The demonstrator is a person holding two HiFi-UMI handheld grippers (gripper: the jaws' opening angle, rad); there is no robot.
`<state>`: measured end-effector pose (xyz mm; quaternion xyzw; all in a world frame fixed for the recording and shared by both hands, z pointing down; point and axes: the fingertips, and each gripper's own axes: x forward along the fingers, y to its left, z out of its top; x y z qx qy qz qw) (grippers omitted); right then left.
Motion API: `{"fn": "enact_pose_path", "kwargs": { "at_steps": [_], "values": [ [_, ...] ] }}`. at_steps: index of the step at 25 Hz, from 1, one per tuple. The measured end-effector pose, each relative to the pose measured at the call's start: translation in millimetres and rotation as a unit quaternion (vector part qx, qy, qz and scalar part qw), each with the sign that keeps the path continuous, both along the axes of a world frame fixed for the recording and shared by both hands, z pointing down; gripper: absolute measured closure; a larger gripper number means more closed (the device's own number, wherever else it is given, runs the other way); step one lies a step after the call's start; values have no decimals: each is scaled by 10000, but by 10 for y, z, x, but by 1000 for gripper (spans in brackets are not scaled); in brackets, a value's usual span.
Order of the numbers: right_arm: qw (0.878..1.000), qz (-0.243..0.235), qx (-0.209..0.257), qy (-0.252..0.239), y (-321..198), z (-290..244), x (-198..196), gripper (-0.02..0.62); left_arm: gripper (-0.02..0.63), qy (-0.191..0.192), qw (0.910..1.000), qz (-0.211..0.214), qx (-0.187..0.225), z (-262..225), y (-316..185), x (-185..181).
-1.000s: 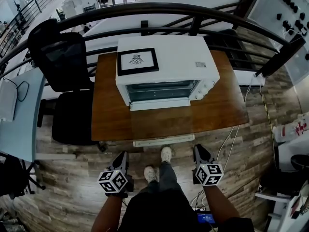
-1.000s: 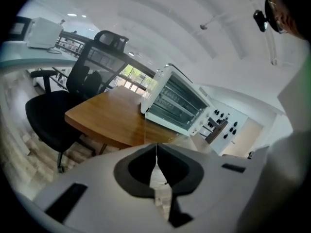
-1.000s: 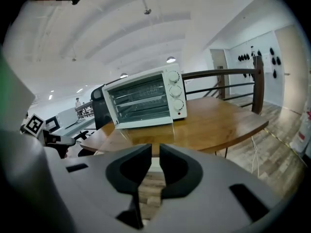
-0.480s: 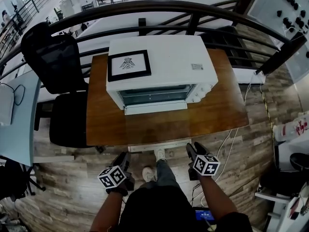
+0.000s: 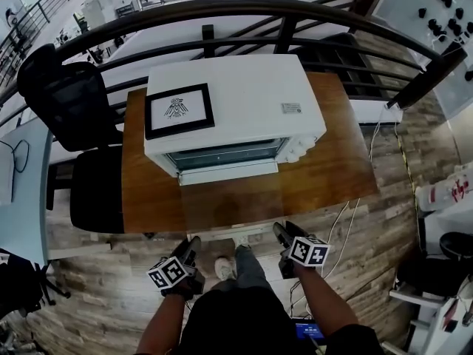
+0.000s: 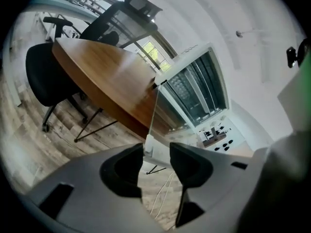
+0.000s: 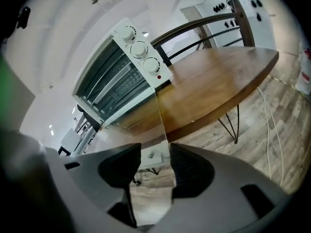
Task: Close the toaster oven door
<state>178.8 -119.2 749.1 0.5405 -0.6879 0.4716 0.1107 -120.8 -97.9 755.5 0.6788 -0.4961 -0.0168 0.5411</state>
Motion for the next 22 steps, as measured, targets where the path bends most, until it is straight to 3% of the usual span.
{"fn": "enact_pose_path", "kwargs": {
  "at_steps": [5, 10, 22],
  "values": [
    [9998, 215, 39, -40, 35, -114, 28, 434, 436, 89, 9999, 110, 1, -55, -22, 17],
    [9996, 119, 225, -98, 56, -343, 36, 449, 434, 330, 9991, 154, 208, -242, -45, 12],
    [9907, 416, 1215, -446, -80, -1116, 44, 466, 474, 1028, 9911, -51, 850, -1033, -351, 10]
  ]
}}
